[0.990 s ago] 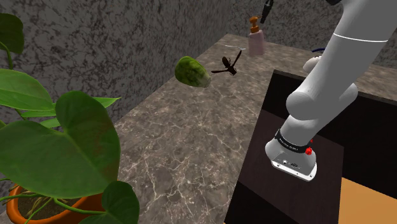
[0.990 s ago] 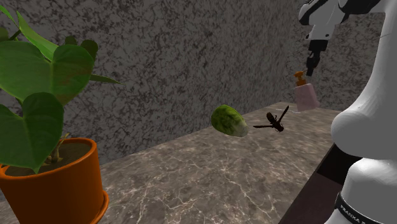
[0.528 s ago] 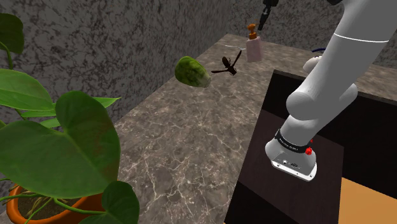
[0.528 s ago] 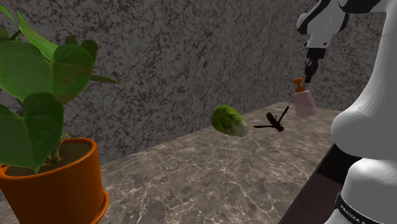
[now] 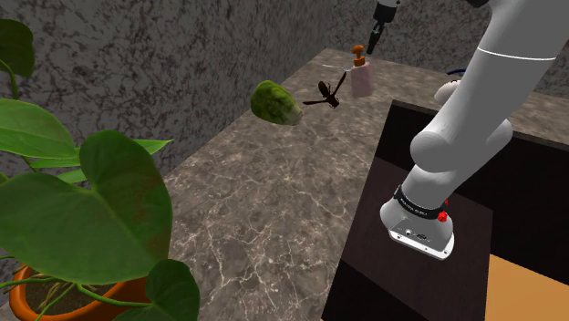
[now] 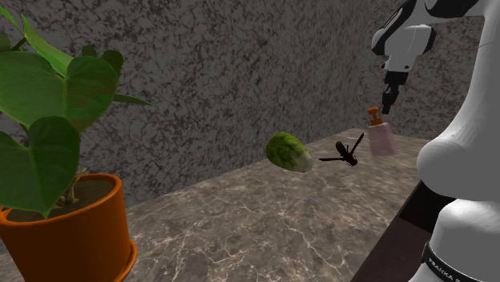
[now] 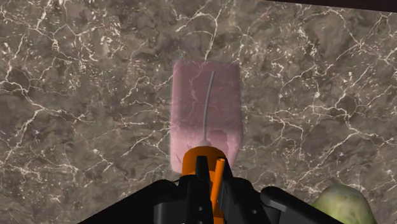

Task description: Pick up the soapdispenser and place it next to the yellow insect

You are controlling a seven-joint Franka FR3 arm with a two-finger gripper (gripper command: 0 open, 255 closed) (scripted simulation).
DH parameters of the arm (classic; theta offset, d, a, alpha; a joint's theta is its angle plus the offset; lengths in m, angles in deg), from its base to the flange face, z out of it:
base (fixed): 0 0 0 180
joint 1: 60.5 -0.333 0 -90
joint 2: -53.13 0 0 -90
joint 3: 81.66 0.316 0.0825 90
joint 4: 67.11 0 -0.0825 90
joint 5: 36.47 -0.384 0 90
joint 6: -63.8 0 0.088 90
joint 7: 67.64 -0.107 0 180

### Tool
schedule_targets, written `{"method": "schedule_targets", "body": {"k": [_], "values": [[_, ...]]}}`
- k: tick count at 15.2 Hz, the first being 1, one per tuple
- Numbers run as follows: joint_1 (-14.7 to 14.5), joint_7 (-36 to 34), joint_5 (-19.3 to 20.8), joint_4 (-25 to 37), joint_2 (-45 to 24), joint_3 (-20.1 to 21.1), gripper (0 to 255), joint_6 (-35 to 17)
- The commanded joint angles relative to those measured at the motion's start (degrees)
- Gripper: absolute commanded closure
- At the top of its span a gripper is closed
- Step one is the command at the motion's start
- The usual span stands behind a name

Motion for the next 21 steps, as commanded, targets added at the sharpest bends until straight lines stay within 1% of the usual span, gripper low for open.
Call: {"method": "schedule_targets", "body": {"k": [1, 13, 21], "values": [[0.0, 0.2, -0.1, -1.6, 0.0, 0.0, 255, -1.6], [0.1, 1.9, -1.8, -8.3, -2.5, 0.2, 255, -10.5], [0.1, 1.9, -1.8, -8.3, -2.5, 0.2, 255, -10.5]]}}
